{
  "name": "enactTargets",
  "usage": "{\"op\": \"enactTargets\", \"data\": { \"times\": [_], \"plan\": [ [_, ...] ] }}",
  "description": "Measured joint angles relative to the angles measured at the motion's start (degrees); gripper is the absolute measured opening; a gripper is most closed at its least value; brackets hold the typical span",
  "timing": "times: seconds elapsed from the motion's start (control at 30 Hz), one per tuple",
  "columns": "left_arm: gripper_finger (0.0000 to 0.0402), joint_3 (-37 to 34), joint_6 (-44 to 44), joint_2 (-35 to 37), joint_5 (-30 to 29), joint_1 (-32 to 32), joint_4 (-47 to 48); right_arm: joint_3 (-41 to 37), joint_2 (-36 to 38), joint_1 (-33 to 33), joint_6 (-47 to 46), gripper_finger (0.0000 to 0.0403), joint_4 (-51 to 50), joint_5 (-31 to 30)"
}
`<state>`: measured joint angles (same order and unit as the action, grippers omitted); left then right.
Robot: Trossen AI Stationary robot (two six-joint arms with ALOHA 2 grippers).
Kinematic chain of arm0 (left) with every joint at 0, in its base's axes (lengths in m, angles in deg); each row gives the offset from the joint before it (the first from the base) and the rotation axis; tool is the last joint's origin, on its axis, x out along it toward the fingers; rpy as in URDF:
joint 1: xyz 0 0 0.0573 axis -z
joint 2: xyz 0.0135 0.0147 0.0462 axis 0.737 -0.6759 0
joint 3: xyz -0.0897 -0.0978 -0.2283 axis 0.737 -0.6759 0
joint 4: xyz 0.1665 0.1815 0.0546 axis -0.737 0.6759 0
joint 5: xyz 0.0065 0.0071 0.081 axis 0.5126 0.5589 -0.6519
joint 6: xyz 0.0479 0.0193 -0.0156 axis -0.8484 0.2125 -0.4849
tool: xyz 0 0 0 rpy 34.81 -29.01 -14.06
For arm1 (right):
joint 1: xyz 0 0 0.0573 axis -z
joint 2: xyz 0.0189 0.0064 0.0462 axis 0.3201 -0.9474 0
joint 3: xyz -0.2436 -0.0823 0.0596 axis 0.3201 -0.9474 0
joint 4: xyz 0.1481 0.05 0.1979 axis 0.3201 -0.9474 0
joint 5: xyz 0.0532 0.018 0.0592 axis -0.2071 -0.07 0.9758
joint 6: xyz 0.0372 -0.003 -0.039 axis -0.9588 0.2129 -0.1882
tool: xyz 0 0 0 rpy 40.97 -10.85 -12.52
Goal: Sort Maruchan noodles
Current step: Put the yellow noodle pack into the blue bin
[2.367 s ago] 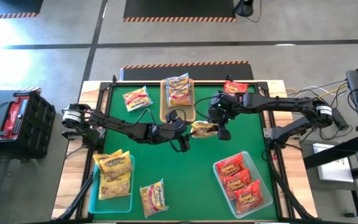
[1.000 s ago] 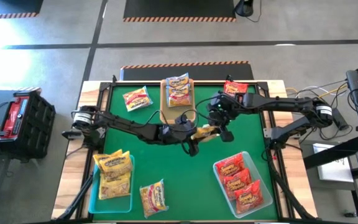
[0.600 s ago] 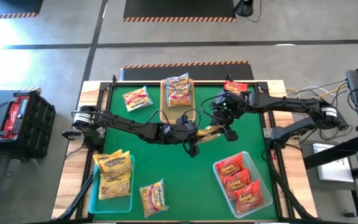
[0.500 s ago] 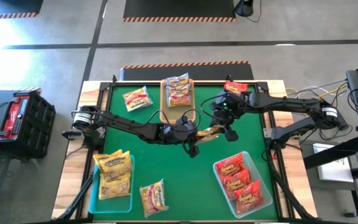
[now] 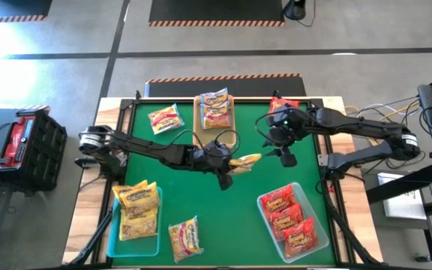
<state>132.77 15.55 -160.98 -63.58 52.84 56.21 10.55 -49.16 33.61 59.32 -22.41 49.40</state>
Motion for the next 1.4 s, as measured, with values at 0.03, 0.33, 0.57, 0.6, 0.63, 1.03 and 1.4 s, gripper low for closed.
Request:
{"op": "enactTargets", "data": {
  "times": [0.03,0.33,0.57,0.6,0.63,1.03,1.4],
  "plan": [
    [0.0002,0.1,0.1,1.0,1.0,0.1,1.2,0.0,0.6,0.3,-0.2,0.015,-0.4,0.0],
    [0.0002,-1.3,4.7,13.5,2.4,6.5,12.4,0.0,2.8,2.3,-2.4,0.015,-3.1,0.0],
    [0.0002,-1.4,24.9,24.2,-0.9,20.3,29.7,-0.1,2.7,3.0,-2.3,0.0151,-6.8,-3.1],
    [0.0002,-1.3,28.8,25.7,-1.9,22.7,31.8,-0.1,2.6,3.3,-2.2,0.015,-7.0,-4.1],
    [0.0002,-1.2,33.0,27.1,-3.1,25.0,33.2,-0.2,2.5,3.6,-1.8,0.015,-7.3,-4.5],
    [0.0002,-1.2,75.5,32.7,-2.8,49.1,53.6,-2.4,2.3,6.6,0.5,0.015,-7.0,-4.9],
    [0.0002,-1.9,84.5,28.7,-3.0,55.0,60.3,-3.7,2.4,6.5,-1.7,0.015,-8.3,-4.9]
  ]
}}
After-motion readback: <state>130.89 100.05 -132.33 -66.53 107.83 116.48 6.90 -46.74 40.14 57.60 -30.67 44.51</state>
